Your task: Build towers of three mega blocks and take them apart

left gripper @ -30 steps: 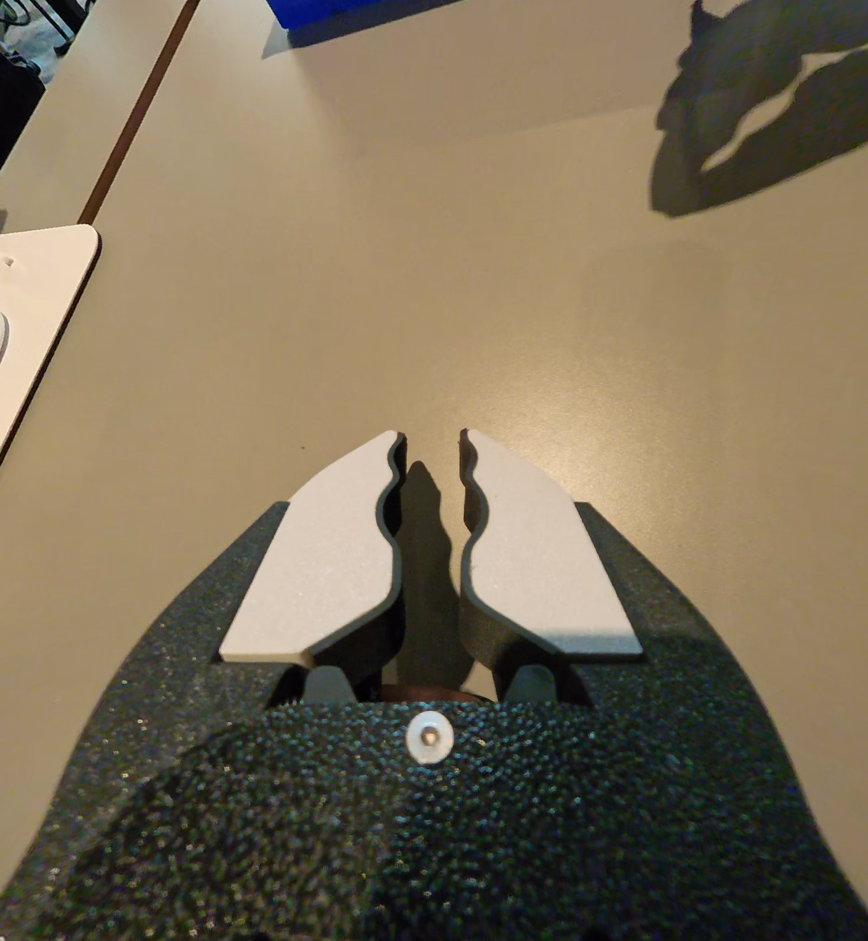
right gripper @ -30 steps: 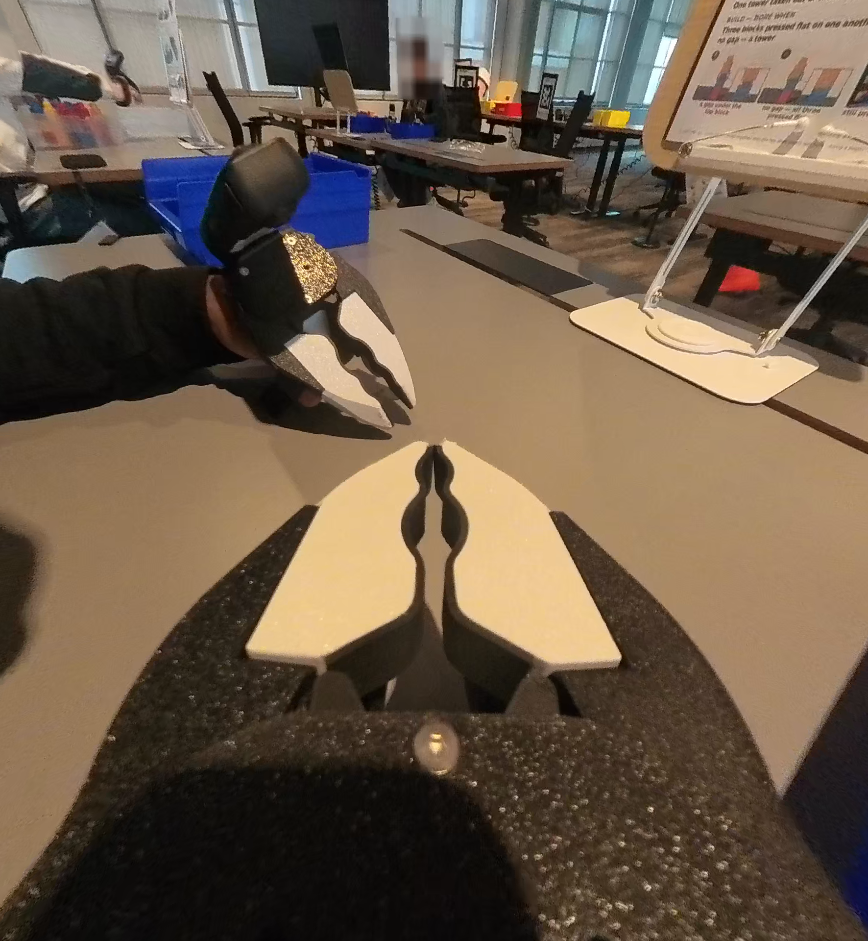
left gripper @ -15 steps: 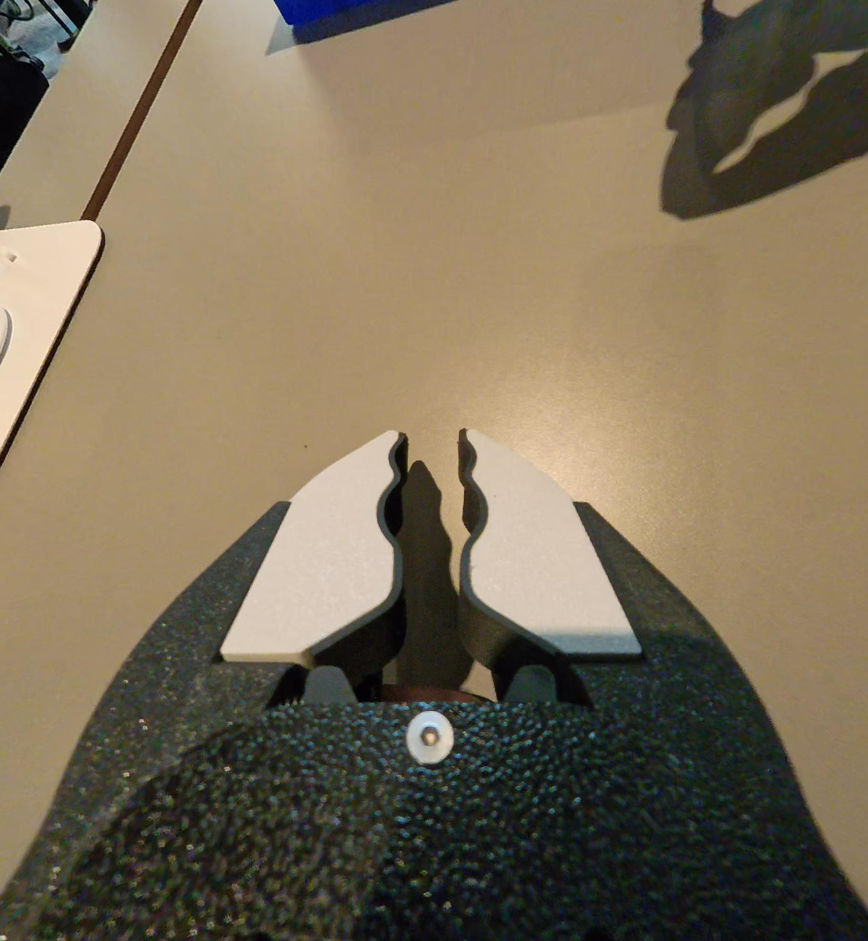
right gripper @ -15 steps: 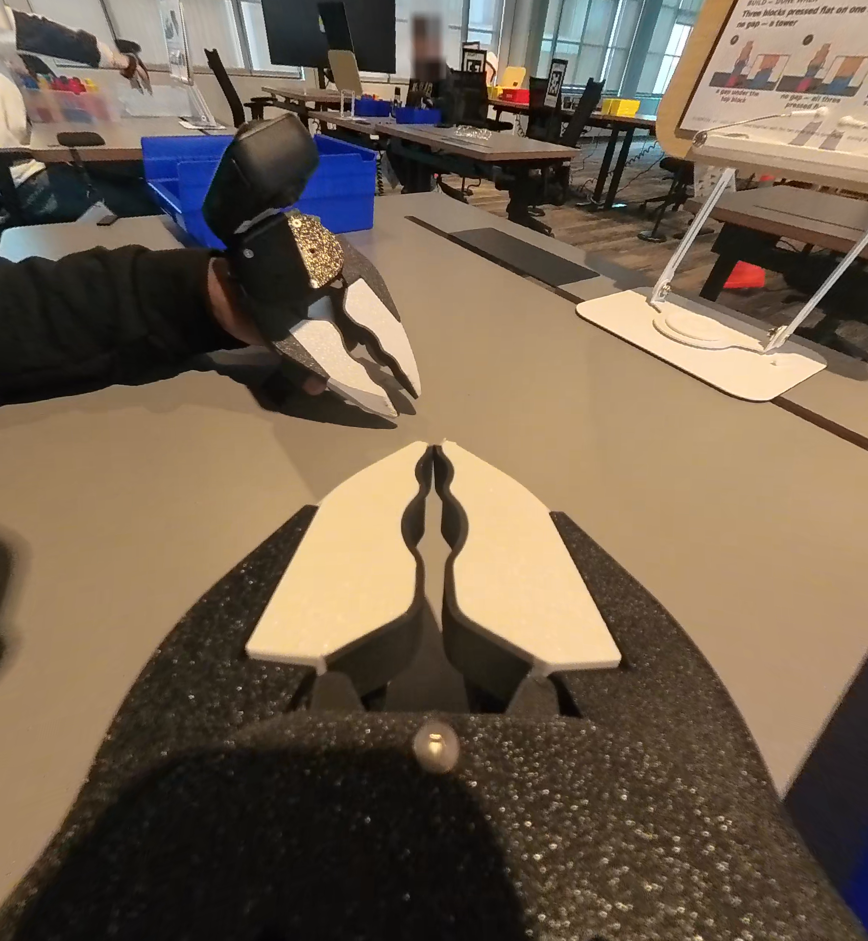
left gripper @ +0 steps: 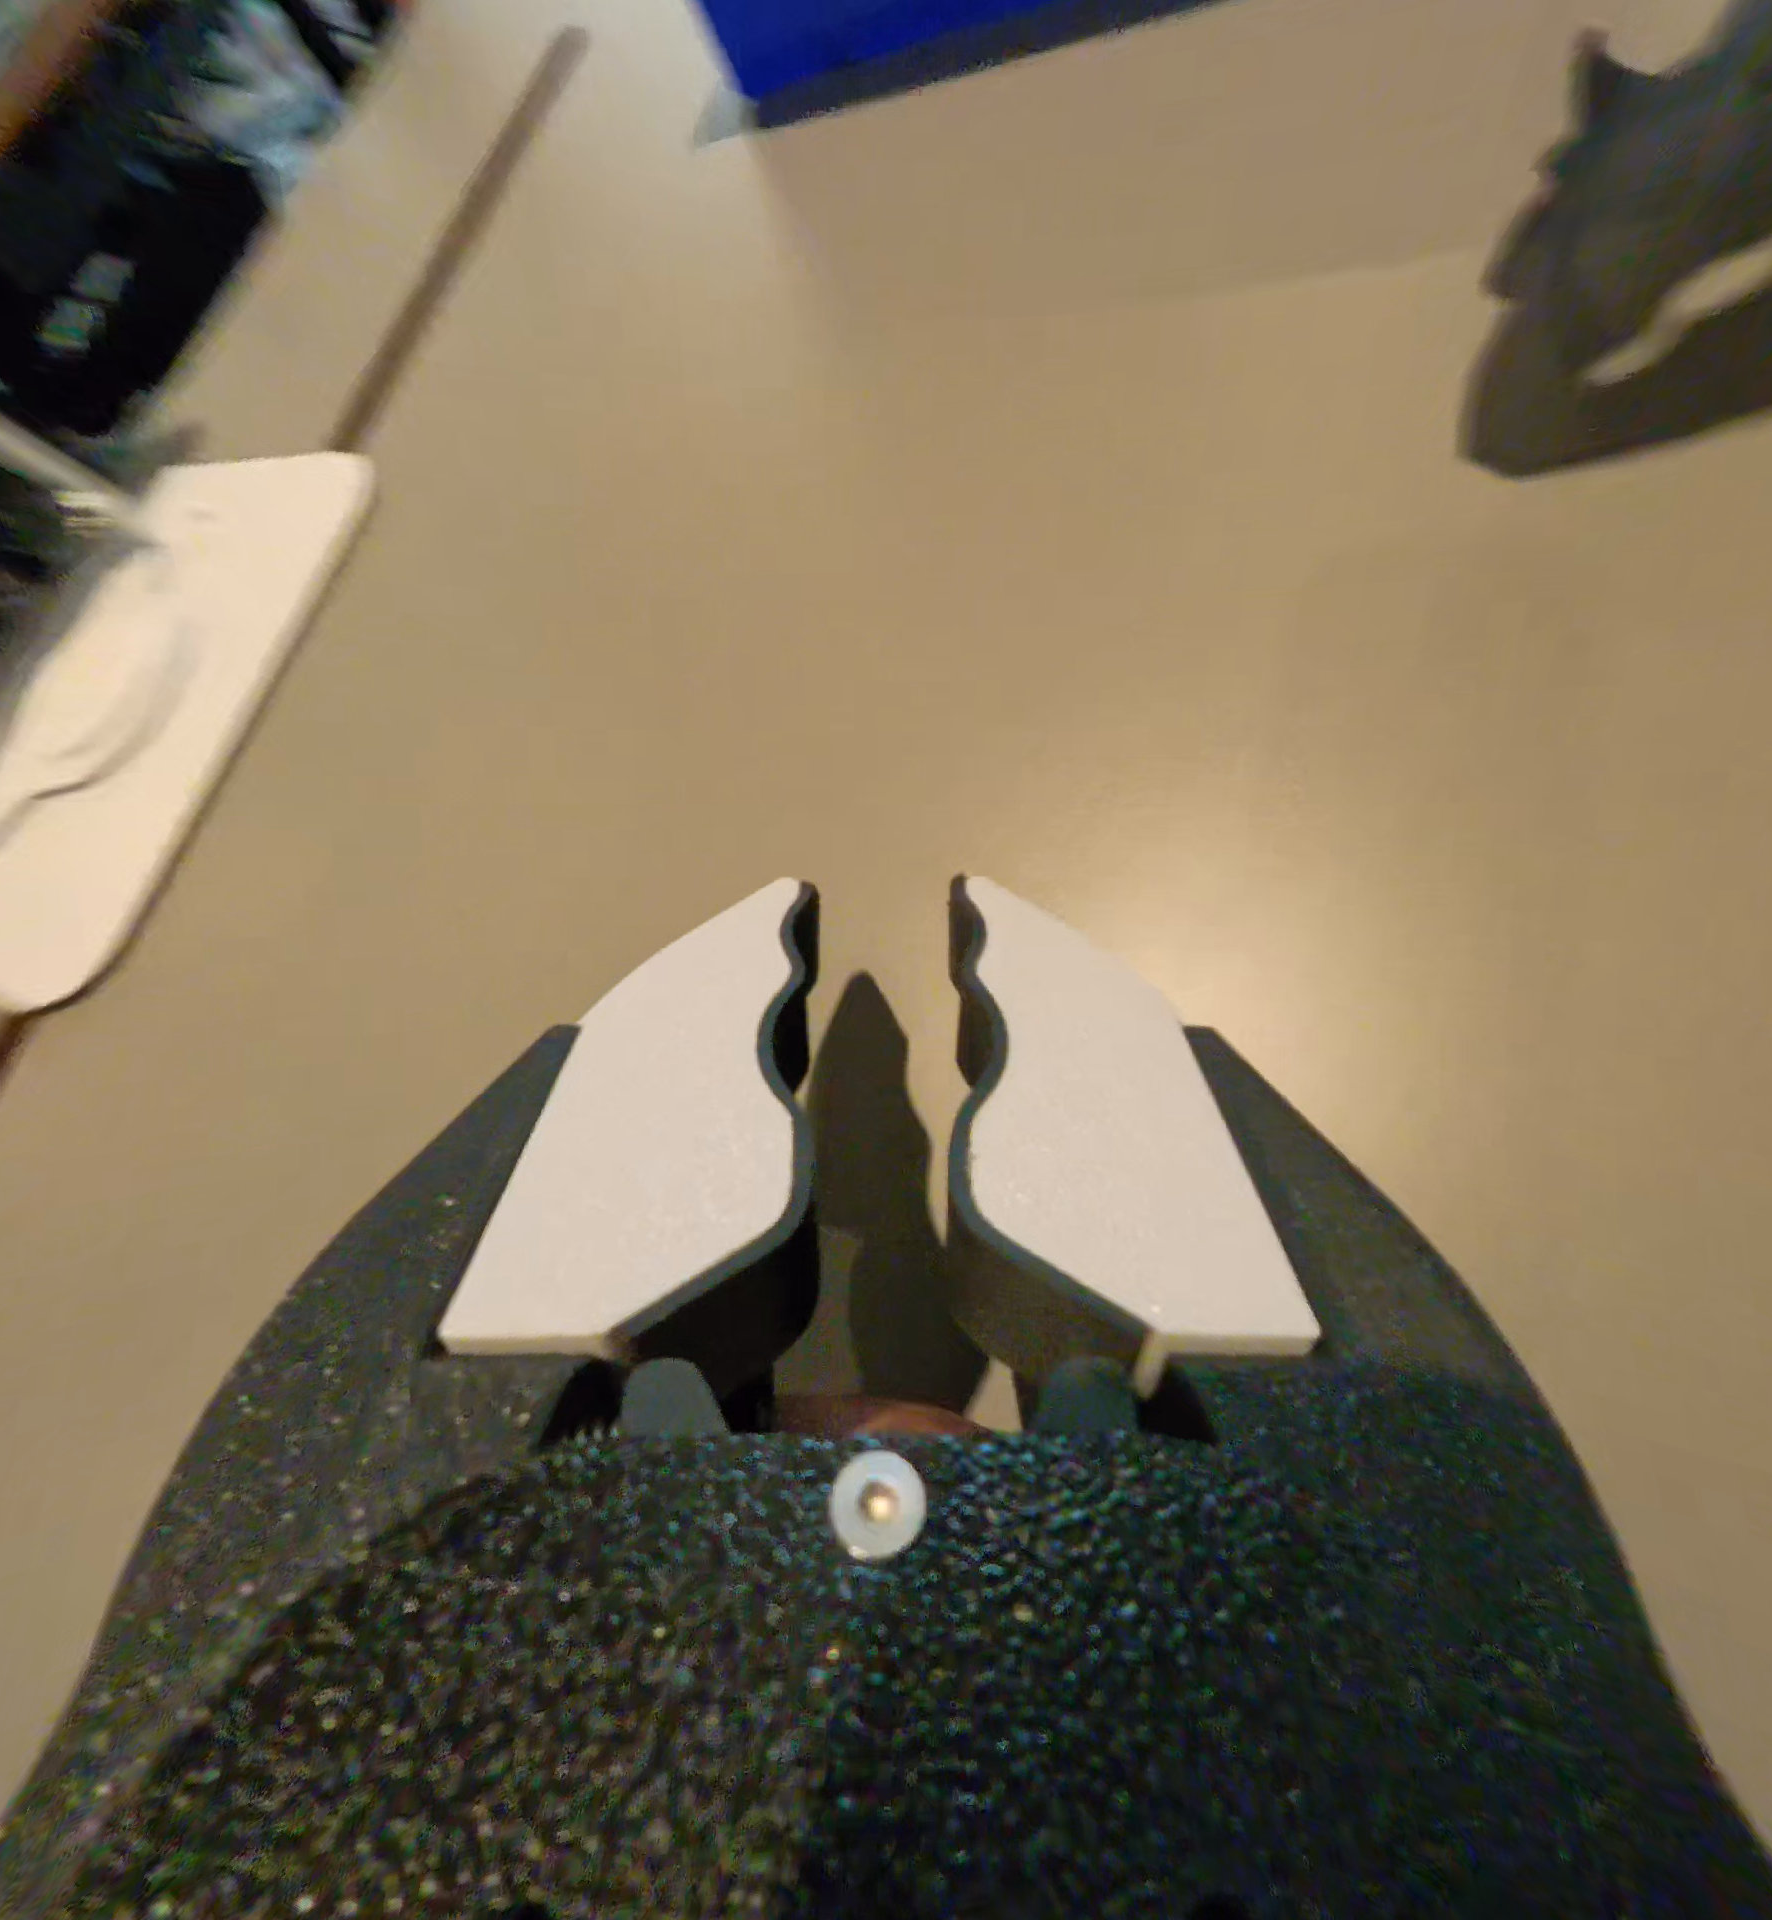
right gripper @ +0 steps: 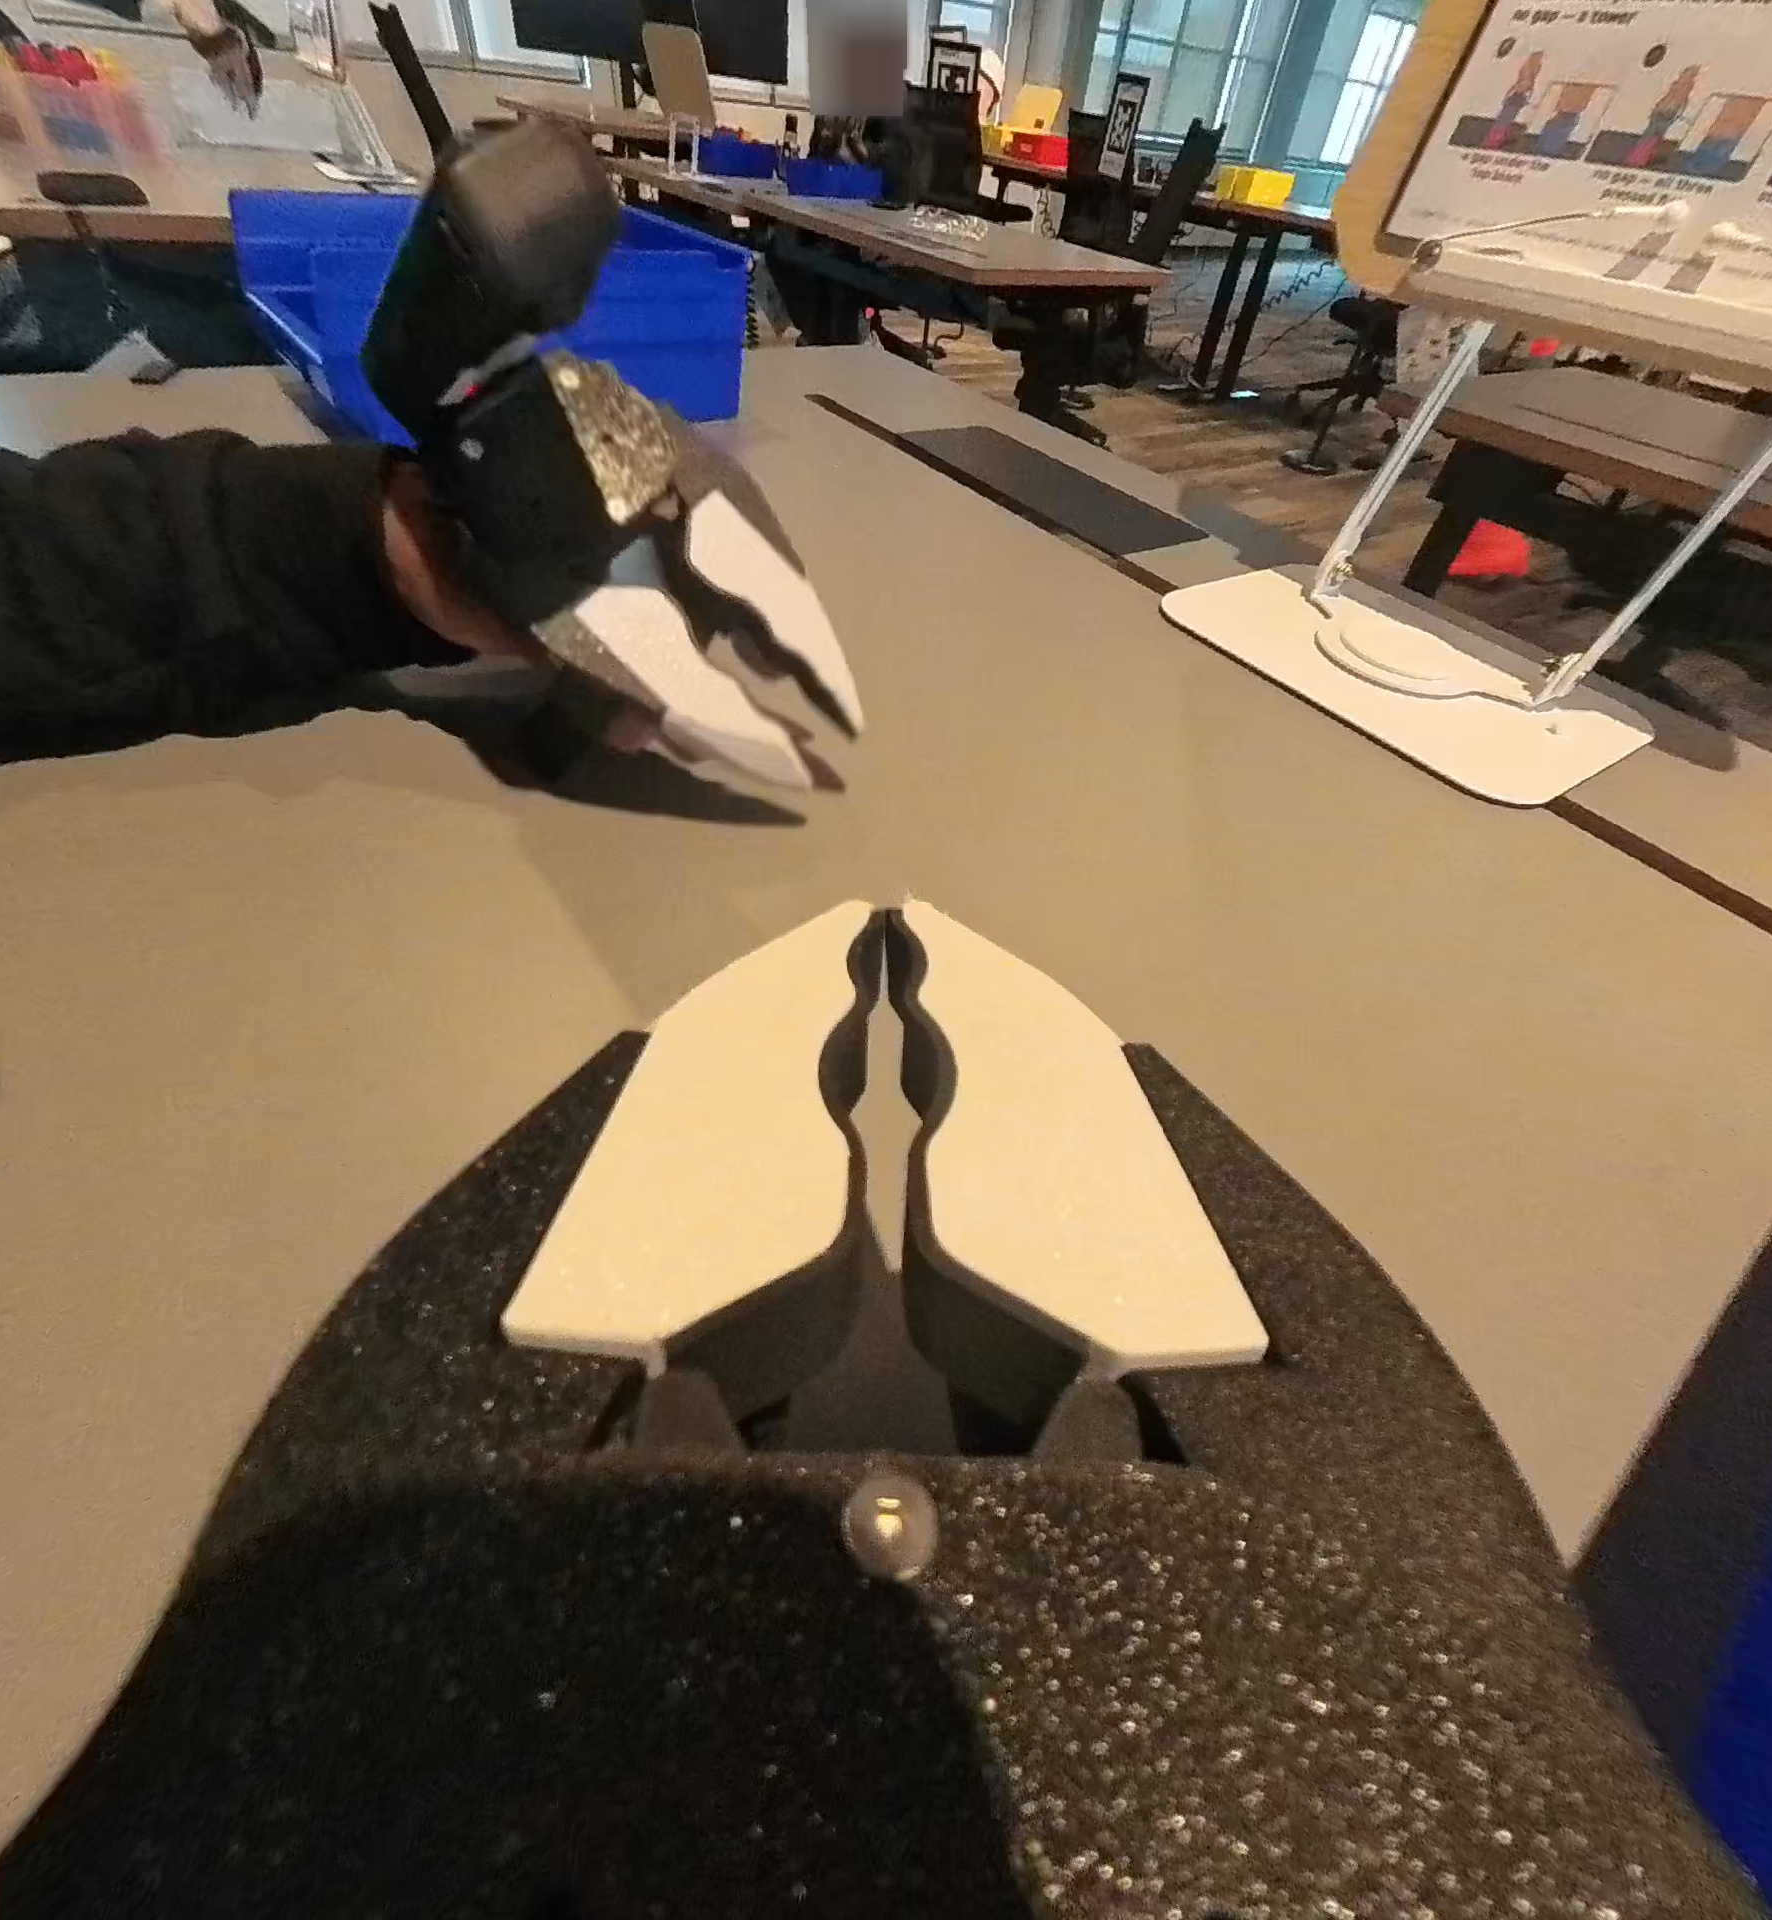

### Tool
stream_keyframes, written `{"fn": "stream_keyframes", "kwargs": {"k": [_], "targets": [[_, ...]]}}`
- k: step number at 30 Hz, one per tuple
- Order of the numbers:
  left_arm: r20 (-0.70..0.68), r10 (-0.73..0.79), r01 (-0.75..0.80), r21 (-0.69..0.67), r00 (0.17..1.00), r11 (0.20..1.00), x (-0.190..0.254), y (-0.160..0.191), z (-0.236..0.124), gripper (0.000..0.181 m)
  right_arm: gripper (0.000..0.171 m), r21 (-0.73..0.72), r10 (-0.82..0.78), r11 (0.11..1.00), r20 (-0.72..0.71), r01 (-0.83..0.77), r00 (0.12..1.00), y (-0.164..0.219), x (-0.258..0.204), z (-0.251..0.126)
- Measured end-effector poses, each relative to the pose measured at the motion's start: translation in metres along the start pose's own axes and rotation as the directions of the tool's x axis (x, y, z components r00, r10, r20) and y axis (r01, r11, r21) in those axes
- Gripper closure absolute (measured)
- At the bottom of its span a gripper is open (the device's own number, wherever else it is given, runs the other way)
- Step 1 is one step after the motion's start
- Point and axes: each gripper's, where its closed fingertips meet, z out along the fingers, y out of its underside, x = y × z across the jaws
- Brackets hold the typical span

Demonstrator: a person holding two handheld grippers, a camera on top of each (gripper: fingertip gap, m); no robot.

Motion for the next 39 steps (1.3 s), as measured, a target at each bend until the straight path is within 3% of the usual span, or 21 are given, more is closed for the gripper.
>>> {"fn": "stream_keyframes", "kwargs": {"k": [2, 4, 6, 8, 10, 12, 17, 19, 23, 26, 31, 39], "targets": [[0.187, -0.057, 0.047, 0.057, 0.981, 0.997, -0.034, 0.003, -0.018, 0.15, 0.171, -0.014, -0.016, 1.0, -0.004, 0.016, 1.0, 0.002, -0.001, 0.001], [0.423, -0.165, 0.121, 0.129, 0.891, 0.984, -0.08, 0.011, -0.059, 0.143, 0.17, -0.03, -0.037, 0.999, -0.012, 0.037, 0.999, 0.005, -0.002, 0.002], [0.65, -0.285, 0.143, 0.263, 0.705, 0.954, -0.121, 0.026, -0.128, 0.141, 0.17, -0.044, -0.056, 0.997, -0.017, 0.056, 0.998, 0.008, -0.003, 0.003], [0.834, -0.372, 0.083, 0.372, 0.407, 0.925, -0.144, 0.052, -0.219, 0.143, 0.169, -0.056, -0.079, 0.995, -0.026, 0.078, 0.996, 0.009, -0.003, 0.004], [0.912, -0.355, 0.006, 0.362, 0.207, 0.932, -0.139, 0.078, -0.29, 0.145, 0.169, -0.064, -0.1, 0.993, -0.025, 0.098, 0.995, 0.01, -0.005, 0.005], [0.943, -0.325, 0.031, 0.324, 0.066, 0.946, -0.126, 0.112, -0.335, 0.144, 0.169, -0.07, -0.113, 0.991, -0.019, 0.111, 0.993, 0.011, -0.008, 0.006], [0.924, -0.377, 0.299, 0.378, -0.065, 0.876, -0.107, 0.194, -0.373, 0.136, 0.169, -0.081, -0.133, 0.988, -0.008, 0.132, 0.991, 0.013, -0.011, 0.008], [0.916, -0.395, 0.398, 0.387, -0.064, 0.832, -0.111, 0.216, -0.372, 0.13, 0.169, -0.083, -0.139, 0.987, -0.004, 0.138, 0.99, 0.014, -0.012, 0.008], [0.946, -0.323, 0.548, 0.28, -0.019, 0.788, -0.124, 0.243, -0.36, 0.138, 0.169, -0.09, -0.158, 0.983, 0.002, 0.158, 0.987, 0.016, -0.015, 0.009], [0.955, -0.297, 0.591, 0.231, 0.016, 0.773, -0.127, 0.251, -0.353, 0.165, 0.169, -0.099, -0.178, 0.979, -0.002, 0.177, 0.984, 0.018, -0.015, 0.009], [0.878, -0.436, 0.55, 0.269, 0.198, 0.791, -0.119, 0.233, -0.334, 0.179, 0.169, -0.095, -0.197, 0.976, 0.001, 0.196, 0.98, 0.017, -0.016, 0.008], [0.743, -0.349, 0.359, 0.156, 0.571, 0.92, -0.064, 0.182, -0.298, 0.175, 0.169, -0.06, -0.184, 0.981, -0.018, 0.182, 0.983, 0.014, -0.013, -0.001]]}}
